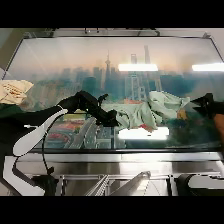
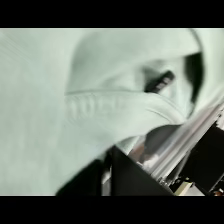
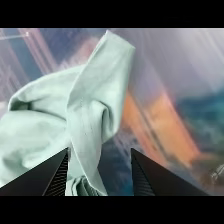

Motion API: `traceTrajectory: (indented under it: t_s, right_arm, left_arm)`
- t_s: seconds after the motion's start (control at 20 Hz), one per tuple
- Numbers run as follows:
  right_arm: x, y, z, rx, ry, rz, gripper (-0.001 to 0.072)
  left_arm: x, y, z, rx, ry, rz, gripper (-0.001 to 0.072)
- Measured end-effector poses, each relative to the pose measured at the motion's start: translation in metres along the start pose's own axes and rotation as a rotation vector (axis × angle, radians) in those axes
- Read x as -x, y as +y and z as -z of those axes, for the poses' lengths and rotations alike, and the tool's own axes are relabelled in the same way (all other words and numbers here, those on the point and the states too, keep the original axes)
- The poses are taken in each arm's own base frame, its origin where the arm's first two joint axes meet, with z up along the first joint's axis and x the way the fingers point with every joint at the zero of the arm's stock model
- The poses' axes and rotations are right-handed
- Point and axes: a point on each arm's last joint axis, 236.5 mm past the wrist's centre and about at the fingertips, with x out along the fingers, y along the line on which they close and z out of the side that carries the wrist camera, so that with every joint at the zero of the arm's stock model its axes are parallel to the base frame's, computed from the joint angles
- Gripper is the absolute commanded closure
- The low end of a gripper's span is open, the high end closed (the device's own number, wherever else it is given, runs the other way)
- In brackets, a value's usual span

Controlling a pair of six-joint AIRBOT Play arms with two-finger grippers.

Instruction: Fold the shirts.

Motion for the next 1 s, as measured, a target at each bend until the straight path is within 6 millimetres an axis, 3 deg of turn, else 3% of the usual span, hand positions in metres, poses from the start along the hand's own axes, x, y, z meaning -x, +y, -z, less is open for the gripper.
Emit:
traceTrajectory:
  t_s: [0.25,0.5,0.55,0.6,0.65,0.7,0.85,0.95,1.0]
  right_arm:
    - [-0.015,-0.004,0.000,-0.021,0.018,-0.012,0.0279]
    - [-0.048,0.003,0.015,0.000,0.090,-0.015,0.0280]
    - [-0.056,0.009,0.016,0.008,0.100,-0.021,0.0410]
    - [-0.064,0.015,0.018,0.020,0.111,-0.027,0.0637]
    - [-0.073,0.021,0.022,0.032,0.128,-0.034,0.0665]
    - [-0.078,0.029,0.024,0.045,0.141,-0.044,0.0695]
    - [-0.080,0.066,0.037,0.128,0.204,-0.116,0.0696]
    - [-0.057,0.110,0.052,0.207,0.254,-0.226,0.0696]
    - [-0.037,0.140,0.062,0.254,0.270,-0.304,0.0695]
  left_arm:
    - [0.003,-0.006,0.000,-0.017,0.012,0.002,0.0688]
    - [0.034,-0.024,-0.005,-0.054,-0.038,0.035,0.0687]
    - [0.041,-0.024,-0.008,-0.055,-0.053,0.042,0.0687]
    - [0.047,-0.023,-0.011,-0.050,-0.064,0.046,0.0687]
    - [0.052,-0.022,-0.013,-0.049,-0.072,0.050,0.0686]
    - [0.057,-0.021,-0.015,-0.047,-0.079,0.054,0.0686]
    - [0.081,-0.025,-0.013,-0.083,-0.091,0.087,0.0686]
    - [0.110,-0.050,0.004,-0.195,-0.076,0.153,0.0686]
    - [0.133,-0.076,0.018,-0.286,-0.072,0.210,0.0686]
